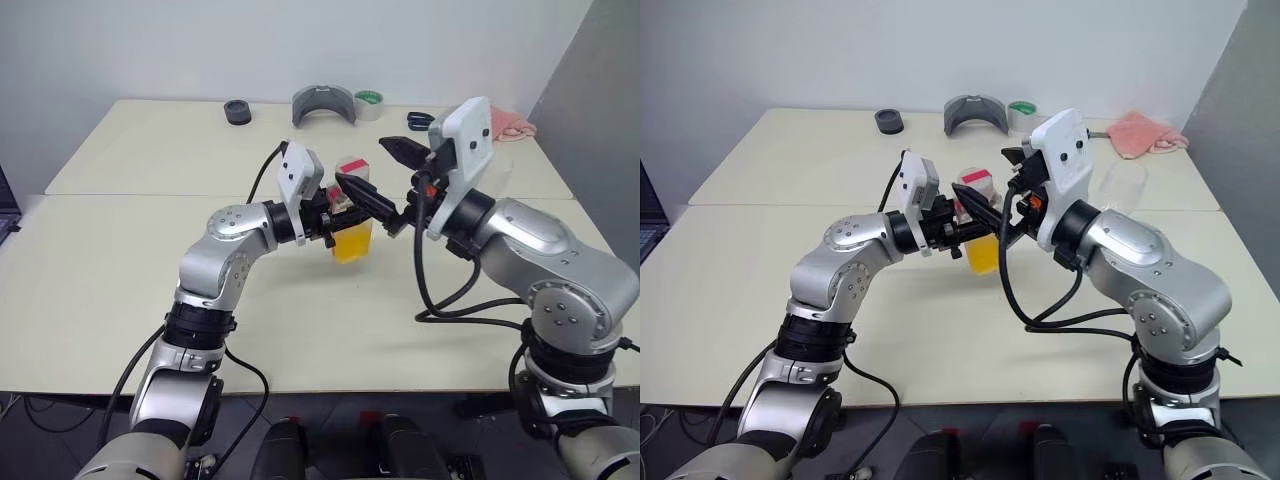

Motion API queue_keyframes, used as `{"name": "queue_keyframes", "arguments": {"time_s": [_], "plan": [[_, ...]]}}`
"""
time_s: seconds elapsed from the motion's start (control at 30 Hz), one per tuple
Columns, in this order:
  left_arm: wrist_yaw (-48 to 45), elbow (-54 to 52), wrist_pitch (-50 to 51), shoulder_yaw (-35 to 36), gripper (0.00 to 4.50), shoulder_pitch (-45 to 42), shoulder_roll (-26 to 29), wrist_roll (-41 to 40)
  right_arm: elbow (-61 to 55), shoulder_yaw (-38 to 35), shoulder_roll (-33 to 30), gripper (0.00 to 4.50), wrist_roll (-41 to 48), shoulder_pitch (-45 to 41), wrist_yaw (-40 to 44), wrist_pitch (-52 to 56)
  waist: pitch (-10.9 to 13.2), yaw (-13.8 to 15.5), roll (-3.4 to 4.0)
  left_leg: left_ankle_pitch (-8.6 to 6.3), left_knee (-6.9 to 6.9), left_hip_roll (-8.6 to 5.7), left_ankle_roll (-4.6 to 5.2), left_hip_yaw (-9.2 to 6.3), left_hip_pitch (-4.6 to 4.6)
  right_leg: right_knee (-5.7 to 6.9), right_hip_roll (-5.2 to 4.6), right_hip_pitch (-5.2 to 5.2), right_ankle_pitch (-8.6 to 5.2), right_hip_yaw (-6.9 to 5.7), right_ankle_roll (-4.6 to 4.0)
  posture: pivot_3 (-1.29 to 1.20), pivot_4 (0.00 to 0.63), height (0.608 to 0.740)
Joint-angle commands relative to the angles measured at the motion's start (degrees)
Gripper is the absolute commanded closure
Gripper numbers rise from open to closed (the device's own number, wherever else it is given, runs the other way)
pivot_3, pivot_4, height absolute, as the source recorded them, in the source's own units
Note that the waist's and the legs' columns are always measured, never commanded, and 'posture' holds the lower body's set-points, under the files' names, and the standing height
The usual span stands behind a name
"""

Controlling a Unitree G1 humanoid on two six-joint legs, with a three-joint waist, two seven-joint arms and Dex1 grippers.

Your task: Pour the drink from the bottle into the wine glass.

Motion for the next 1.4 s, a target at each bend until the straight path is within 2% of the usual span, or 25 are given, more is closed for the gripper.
{"name": "queue_keyframes", "arguments": {"time_s": [0.03, 0.43, 0.7, 0.87, 1.0, 1.03, 1.1, 1.27, 1.4], "plan": [[-1.0, -1.2, -1.7, 0.0, 2.73, -1.9, -0.4, -0.1, -1.8, -0.4, 1.2, 0.03, -0.4, -0.6, -1.8, 0.2, 0.0, 0.0, 0.00, 0.00, 0.00, 0.00, 0.00, 0.00, 0.00, 0.00, 0.00, 0.00, 0.00, 0.00, 0.00, 0.00, 0.150, 0.740], [-0.8, -3.7, -0.5, 0.2, 2.73, -0.3, 0.0, -0.7, 1.5, -1.2, 2.2, 0.03, 0.6, -1.0, -0.2, 0.6, 0.0, -0.1, 0.00, 0.00, -0.01, 0.00, 0.00, -0.01, 0.00, -0.01, 0.00, 0.00, 0.00, -0.01, 0.00, 0.00, 0.150, 0.740], [0.0, -6.6, 0.9, 0.4, 2.73, 1.6, 0.5, -1.2, 2.9, -1.4, 2.5, 2.60, 0.8, -2.9, 1.5, -0.7, 0.0, -0.1, 0.00, 0.00, -0.01, 0.00, 0.00, -0.02, 0.00, -0.01, 0.00, 0.00, 0.00, -0.01, 0.00, 0.00, 0.150, 0.740], [-0.2, -8.7, 2.2, 0.7, 2.73, 3.0, 1.5, -1.9, 3.2, -1.7, 2.1, 2.63, 1.6, -3.6, 3.3, -0.6, 0.0, -0.1, 0.00, 0.00, -0.02, 0.01, 0.00, -0.02, 0.00, -0.01, 0.00, 0.00, 0.00, -0.02, 0.00, 0.00, 0.150, 0.740], [-2.1, -11.8, 5.2, 1.5, 2.73, 4.0, 2.6, -5.4, 3.9, -3.4, 0.1, 2.63, 7.1, -3.8, 10.0, -0.6, 0.0, -0.1, 0.00, 0.00, -0.02, 0.01, 0.00, -0.02, 0.00, -0.01, 0.00, 0.00, 0.00, -0.02, 0.00, 0.00, 0.150, 0.740], [-2.8, -12.8, 6.1, 1.6, 2.73, 4.1, 3.0, -6.7, 4.5, -4.0, -1.2, 2.63, 8.8, -3.9, 13.3, -1.2, 0.0, -0.1, 0.01, 0.00, -0.02, 0.01, 0.00, -0.02, 0.00, -0.02, 0.00, 0.01, 0.00, -0.02, 0.00, 0.00, 0.150, 0.740], [-5.5, -15.7, 9.5, 2.0, 2.73, 4.3, 4.4, -10.9, 7.8, -2.8, -5.6, 2.63, 9.8, -5.1, 25.1, -5.0, 0.0, -0.1, 0.00, 0.00, -0.01, 0.01, 0.00, -0.02, 0.00, -0.03, 0.00, 0.02, 0.00, -0.02, 0.00, 0.00, 0.150, 0.740], [-9.2, -19.5, 14.0, 2.9, 2.73, 2.7, 7.3, -17.3, 18.8, 2.9, -8.5, 2.63, 7.8, -10.8, 43.6, -12.7, 0.0, -0.4, 0.03, 0.00, -0.02, 0.03, 0.01, -0.04, 0.03, -0.04, 0.06, 0.02, 0.00, -0.02, 0.00, 0.00, 0.150, 0.740], [-8.4, -19.8, 17.8, 3.8, 2.73, 0.2, 7.4, -20.8, 26.9, 6.7, -7.3, 2.63, 4.5, -14.9, 51.6, -17.4, 0.0, -0.3, 0.04, 0.00, -0.03, 0.05, 0.02, -0.06, 0.09, -0.01, 0.12, 0.03, -0.01, 0.00, -0.01, 0.00, 0.150, 0.740]]}}
